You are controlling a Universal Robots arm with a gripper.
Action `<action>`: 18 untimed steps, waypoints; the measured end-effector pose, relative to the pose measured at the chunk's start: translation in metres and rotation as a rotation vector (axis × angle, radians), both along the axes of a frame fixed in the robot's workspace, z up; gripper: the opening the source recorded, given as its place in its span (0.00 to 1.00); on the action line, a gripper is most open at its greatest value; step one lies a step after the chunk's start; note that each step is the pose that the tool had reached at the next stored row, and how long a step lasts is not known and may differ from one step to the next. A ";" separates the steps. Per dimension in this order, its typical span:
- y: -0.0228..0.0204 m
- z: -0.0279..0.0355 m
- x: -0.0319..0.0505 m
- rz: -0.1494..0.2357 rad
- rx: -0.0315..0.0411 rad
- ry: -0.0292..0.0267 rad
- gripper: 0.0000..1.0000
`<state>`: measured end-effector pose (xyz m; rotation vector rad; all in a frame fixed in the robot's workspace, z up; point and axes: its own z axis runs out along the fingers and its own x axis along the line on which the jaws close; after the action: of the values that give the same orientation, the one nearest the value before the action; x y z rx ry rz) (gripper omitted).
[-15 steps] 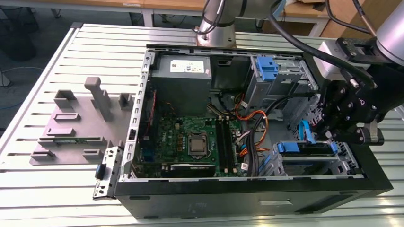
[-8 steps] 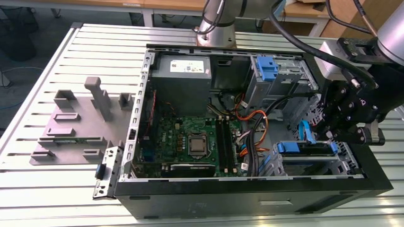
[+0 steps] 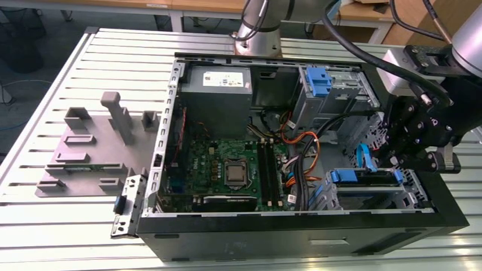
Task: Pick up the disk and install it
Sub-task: 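Insert the second disk wire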
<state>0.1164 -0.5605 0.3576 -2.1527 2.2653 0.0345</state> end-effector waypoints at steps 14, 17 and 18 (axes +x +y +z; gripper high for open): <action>0.0074 -0.0021 0.0109 0.000 -0.0006 0.0026 0.23; 0.0075 -0.0026 0.0152 0.000 -0.0006 0.0037 0.23; 0.0075 -0.0027 0.0160 0.000 -0.0006 0.0039 0.23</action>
<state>0.1324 -0.5529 0.3549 -2.1548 2.2677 0.0380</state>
